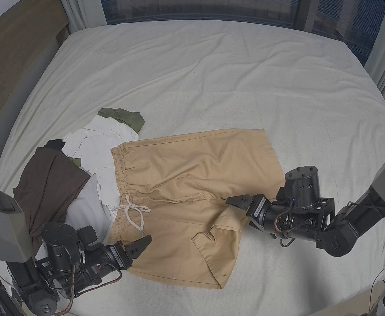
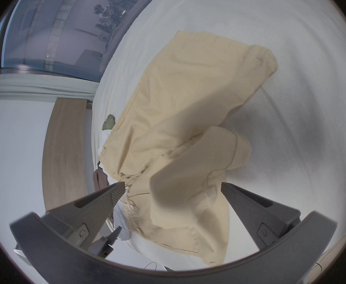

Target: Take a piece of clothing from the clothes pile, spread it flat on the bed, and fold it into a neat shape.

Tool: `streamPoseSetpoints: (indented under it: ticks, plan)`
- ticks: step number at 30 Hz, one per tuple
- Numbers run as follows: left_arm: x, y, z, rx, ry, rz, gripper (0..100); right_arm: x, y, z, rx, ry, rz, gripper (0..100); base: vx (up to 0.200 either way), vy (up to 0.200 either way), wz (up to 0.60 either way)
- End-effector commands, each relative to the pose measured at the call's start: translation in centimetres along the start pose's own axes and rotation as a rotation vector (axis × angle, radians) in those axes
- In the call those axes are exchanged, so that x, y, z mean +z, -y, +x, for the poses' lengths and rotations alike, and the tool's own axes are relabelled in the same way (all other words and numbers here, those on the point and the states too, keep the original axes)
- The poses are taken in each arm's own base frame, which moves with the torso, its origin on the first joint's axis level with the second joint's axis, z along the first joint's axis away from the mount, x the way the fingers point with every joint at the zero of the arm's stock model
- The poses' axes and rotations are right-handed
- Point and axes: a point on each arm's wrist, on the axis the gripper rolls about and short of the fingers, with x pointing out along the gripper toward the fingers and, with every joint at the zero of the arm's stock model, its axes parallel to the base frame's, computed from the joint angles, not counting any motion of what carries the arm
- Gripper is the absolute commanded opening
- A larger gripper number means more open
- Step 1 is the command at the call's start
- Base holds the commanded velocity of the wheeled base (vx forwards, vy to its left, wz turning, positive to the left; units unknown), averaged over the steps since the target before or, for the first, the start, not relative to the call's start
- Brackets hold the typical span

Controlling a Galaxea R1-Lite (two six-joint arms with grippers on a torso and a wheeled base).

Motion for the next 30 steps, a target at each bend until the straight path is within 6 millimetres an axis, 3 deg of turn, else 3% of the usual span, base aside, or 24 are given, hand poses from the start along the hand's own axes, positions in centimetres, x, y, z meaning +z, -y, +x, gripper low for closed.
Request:
streamPoseSetpoints:
  ticks: [1, 7, 13, 20, 25, 30]
  plan:
    - [-0.2, -0.2, -0.3, 0.012, -0.013, 0.001, 100, -1.5, 1.6, 2.0, -0.065, -0.054, -0.004, 100, 0.0, 0.0, 0.0]
    - [-0.2, -0.2, -0.3, 0.011, -0.011, 0.001, 100, -1.7, 1.7, 3.4, -0.068, -0.065, -0.006, 100, 0.0, 0.0, 0.0]
    - [0.0, 0.0, -0.5, 0.003, 0.002, 0.0, 100, -1.8, 0.3, 4.0, 0.049, -0.022, -0.016, 100, 0.0, 0.0, 0.0]
    - [0.1, 0.0, -0.6, 0.001, 0.006, -0.001, 100, -1.2, -0.4, 3.1, 0.094, 0.01, 0.01, 100, 0.0, 0.0, 0.0]
    - [0.1, -0.1, -0.6, 0.004, 0.007, -0.002, 100, -0.3, -1.7, 0.7, 0.158, 0.044, 0.063, 100, 0.0, 0.0, 0.0]
    - [0.1, 0.0, -0.6, 0.002, 0.007, -0.002, 100, -0.1, -1.9, 0.4, 0.171, 0.051, 0.076, 100, 0.0, 0.0, 0.0]
